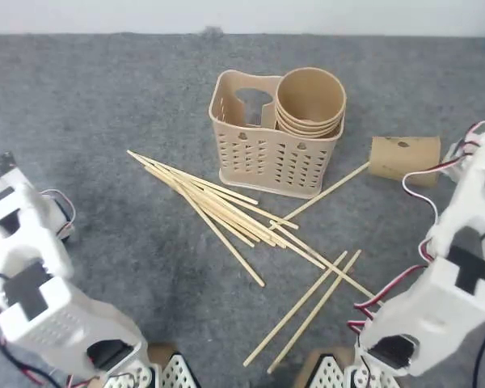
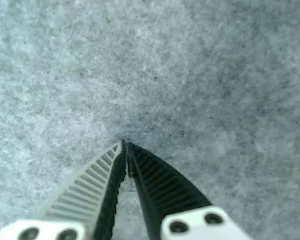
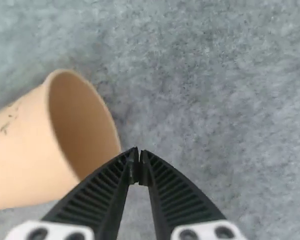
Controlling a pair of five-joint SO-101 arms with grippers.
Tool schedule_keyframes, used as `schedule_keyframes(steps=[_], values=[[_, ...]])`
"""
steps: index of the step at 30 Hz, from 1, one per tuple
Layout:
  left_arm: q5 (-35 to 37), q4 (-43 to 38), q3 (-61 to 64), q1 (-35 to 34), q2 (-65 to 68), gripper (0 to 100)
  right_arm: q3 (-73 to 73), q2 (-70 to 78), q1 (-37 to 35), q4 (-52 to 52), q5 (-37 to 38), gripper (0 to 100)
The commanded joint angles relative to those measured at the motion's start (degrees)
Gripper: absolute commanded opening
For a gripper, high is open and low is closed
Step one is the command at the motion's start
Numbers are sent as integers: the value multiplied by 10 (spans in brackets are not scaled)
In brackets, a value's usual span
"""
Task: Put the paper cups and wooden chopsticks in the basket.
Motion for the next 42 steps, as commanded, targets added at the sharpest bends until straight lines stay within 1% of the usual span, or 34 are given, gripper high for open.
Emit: schedule_keyframes(steps=[1,5,9,12,15,18,25,29,34,36,40,42], values=[[-5,-11,0,9,-25,12,-45,-3,-33,31,-8,27],[-5,-11,0,16,-25,12,-58,-3,-75,59,-9,27],[-5,-11,0,15,-25,12,-64,-3,-116,55,-9,27],[-5,-11,0,15,-25,12,-95,-3,-142,64,-11,27],[-5,-11,0,16,-25,12,-137,-3,-160,76,-35,28],[-5,-11,0,16,-25,12,-164,-2,-185,76,-38,29],[-6,-11,0,17,-25,12,-171,-2,-248,84,-41,30],[-6,-11,0,17,-25,12,-172,-3,-260,98,-37,31],[-6,-11,-1,17,-25,12,-185,-15,-256,127,-36,35],[-6,-11,-1,17,-25,12,-200,-34,-253,153,-36,80],[-6,-11,-1,17,-25,12,-240,-97,-235,205,-37,202],[-6,-11,-1,17,-25,12,-251,-132,-218,218,-37,211]])
